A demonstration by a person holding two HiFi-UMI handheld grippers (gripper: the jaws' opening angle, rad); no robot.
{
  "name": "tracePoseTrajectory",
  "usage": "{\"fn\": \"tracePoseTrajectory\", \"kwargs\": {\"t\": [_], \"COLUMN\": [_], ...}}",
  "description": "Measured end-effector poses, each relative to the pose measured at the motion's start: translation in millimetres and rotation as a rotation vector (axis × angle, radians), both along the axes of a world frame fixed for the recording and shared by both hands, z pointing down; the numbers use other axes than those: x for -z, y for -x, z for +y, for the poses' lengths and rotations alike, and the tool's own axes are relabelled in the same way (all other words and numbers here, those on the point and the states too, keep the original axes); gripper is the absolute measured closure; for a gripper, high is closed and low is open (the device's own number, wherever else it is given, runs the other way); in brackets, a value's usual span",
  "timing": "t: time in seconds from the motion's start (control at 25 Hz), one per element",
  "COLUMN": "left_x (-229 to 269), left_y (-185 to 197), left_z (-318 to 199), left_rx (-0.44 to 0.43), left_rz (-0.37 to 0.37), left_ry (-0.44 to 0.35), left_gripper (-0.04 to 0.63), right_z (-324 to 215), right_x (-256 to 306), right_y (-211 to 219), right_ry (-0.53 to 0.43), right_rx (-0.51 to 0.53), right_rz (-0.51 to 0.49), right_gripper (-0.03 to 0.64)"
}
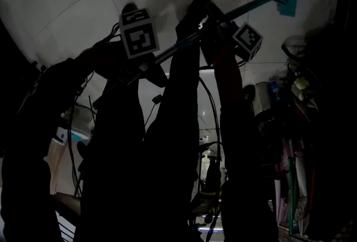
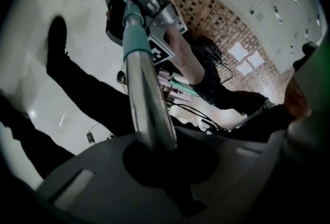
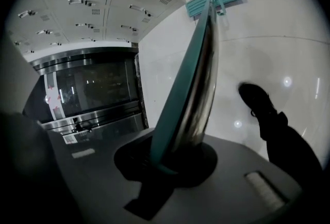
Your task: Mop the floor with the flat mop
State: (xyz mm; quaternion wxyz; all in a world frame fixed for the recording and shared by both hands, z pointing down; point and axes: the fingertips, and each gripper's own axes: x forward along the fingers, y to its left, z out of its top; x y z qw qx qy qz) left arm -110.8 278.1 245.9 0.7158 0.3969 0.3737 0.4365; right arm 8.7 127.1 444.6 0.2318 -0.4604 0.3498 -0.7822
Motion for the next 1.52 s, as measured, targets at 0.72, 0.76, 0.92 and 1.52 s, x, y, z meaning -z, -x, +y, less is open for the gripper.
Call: {"fn": "tracePoseTrajectory", "kwargs": {"t": [0.72,0.76,0.92,1.52], "left_x": [52.1,49.6,43.6,-3.6], "left_y": [226.3,228.4,227.5,27.2], "left_z": [40.9,40.8,42.1,-4.9], "left_rx": [0.11,0.113,0.113,0.12], "left_rz": [-0.112,-0.115,-0.131,-0.041], "left_ry": [0.035,0.032,0.026,0.01], "left_gripper": [0.58,0.58,0.577,0.58], "right_z": [61.2,60.0,58.8,10.9], "right_x": [31.2,29.7,21.4,-19.6], "right_y": [266.6,270.0,273.1,50.8], "right_ry": [0.068,0.069,0.081,0.035], "right_rx": [0.073,0.074,0.081,0.004], "right_rz": [-0.165,-0.17,-0.172,-0.084], "right_gripper": [0.56,0.56,0.558,0.565]}}
